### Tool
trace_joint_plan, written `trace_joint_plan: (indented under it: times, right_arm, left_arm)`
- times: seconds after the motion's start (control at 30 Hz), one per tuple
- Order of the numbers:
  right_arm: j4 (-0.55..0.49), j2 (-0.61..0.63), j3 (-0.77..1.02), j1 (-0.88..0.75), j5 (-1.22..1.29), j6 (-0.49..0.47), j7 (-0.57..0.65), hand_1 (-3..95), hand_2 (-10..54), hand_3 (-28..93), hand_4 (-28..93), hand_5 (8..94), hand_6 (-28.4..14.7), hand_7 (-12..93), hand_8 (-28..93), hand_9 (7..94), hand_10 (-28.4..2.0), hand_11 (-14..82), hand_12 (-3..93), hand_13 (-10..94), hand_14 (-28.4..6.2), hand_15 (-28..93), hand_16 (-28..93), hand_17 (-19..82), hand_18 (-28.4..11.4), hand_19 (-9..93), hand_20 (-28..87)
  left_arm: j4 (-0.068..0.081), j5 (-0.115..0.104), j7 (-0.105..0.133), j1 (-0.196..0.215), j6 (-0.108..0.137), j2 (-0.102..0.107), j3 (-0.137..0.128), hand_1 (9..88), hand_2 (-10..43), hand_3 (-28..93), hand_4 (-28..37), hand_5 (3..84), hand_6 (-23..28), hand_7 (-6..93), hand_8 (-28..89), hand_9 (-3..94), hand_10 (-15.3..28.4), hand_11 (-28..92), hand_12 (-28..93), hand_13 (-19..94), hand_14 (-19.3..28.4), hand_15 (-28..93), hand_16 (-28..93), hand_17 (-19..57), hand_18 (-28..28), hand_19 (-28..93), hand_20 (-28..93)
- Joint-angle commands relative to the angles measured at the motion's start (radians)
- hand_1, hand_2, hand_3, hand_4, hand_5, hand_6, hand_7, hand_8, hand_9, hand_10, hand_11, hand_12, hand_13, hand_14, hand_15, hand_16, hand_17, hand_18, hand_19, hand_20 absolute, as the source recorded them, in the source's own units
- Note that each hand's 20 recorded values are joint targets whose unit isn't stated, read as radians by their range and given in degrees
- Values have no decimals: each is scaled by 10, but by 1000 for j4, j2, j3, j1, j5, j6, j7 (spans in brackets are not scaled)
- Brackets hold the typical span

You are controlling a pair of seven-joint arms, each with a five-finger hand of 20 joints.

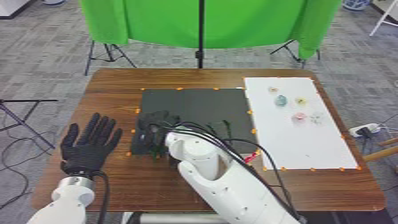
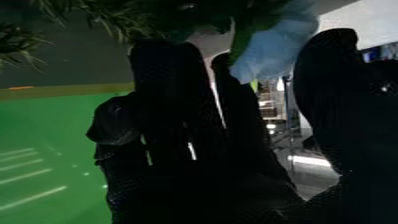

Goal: Arrange flowers

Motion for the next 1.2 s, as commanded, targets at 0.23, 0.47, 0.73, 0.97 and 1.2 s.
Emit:
trace_joint_plan:
  times: [0.23,0.47,0.73,0.97,1.2]
  right_arm:
    - [-150,58,7,-4,121,28,70,338,-95,838,-283,518,-23,123,-126,546,-143,106,133,450,-178,711,213,279,-269,917,600]
    - [-360,262,193,-101,132,25,86,327,-95,825,-283,482,-42,105,-116,492,-162,95,135,409,-184,670,184,265,-270,888,589]
    - [-491,489,484,-319,239,72,238,324,-95,837,-283,442,-47,97,-110,425,-169,67,130,348,-178,304,150,184,-246,684,421]
    - [-496,585,668,-454,242,81,330,334,-95,835,-283,436,-50,99,-109,412,-171,68,125,329,-183,231,163,169,-232,642,344]
    - [-463,627,741,-503,221,101,326,347,-95,846,-283,439,-49,106,-112,409,-172,73,123,322,-183,216,166,169,-230,645,328]
  left_arm:
    - [7,4,-24,20,-15,-40,-13,246,177,759,-283,469,102,119,-95,380,159,226,96,282,160,394,-88,-87,137,378,125]
    - [27,85,-74,57,-90,-73,-55,245,172,755,-283,458,97,112,-95,375,153,216,92,276,155,376,-90,-86,137,374,123]
    - [43,167,-101,88,-211,-81,-114,208,175,716,-283,423,88,61,-84,355,136,146,75,253,142,250,-65,-86,134,332,105]
    - [28,167,-72,102,-205,-89,-136,200,172,721,-283,414,85,53,-80,348,136,135,76,248,143,235,-53,-87,134,326,106]
    - [23,172,-63,114,-179,-95,-128,208,164,733,-283,420,90,60,-78,351,143,142,83,253,148,253,-46,-88,134,329,109]
